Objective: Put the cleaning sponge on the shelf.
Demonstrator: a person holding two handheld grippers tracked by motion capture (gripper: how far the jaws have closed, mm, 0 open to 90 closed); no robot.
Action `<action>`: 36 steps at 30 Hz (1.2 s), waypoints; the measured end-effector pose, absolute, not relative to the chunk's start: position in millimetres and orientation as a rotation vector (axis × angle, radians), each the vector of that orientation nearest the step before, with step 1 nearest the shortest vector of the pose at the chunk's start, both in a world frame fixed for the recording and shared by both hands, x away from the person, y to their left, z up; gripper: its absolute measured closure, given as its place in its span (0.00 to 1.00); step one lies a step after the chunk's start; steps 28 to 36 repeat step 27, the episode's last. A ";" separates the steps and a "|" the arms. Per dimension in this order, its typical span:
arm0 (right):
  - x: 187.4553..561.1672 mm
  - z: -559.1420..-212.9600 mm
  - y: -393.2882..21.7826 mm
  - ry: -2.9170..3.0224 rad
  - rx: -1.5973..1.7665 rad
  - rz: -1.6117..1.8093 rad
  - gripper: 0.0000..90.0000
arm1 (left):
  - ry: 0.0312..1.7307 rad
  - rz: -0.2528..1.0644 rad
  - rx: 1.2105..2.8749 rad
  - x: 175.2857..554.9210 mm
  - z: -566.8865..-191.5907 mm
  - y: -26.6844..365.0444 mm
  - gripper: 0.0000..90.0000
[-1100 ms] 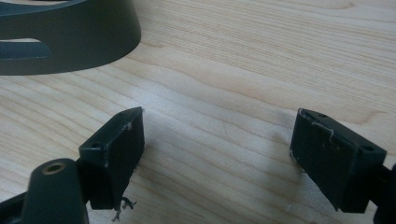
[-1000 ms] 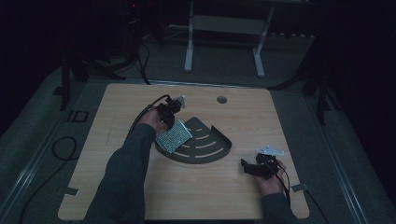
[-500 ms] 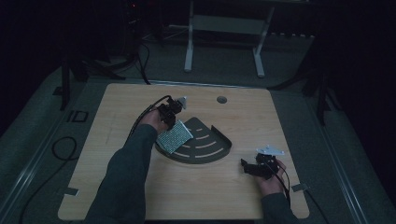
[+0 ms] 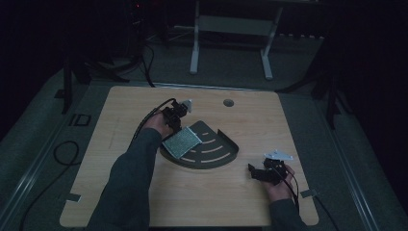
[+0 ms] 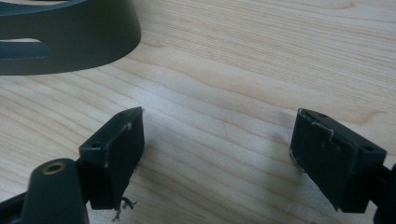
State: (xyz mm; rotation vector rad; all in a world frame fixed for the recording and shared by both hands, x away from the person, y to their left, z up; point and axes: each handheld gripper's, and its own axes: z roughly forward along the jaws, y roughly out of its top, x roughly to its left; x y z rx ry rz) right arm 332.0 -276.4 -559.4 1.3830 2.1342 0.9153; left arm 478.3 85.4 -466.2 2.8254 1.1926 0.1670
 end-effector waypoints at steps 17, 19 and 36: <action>332.0 -559.4 -276.4 2.134 1.383 0.915 0.19 | 1.215 0.119 2.714 472.4 -450.8 96.6 0.74; 332.0 -559.4 -276.4 2.134 1.383 0.915 0.19 | 1.227 0.134 2.707 470.7 -448.2 99.4 0.72; 332.0 -559.4 -276.4 2.134 1.383 0.915 0.19 | 1.266 0.162 2.624 456.2 -433.9 121.4 0.65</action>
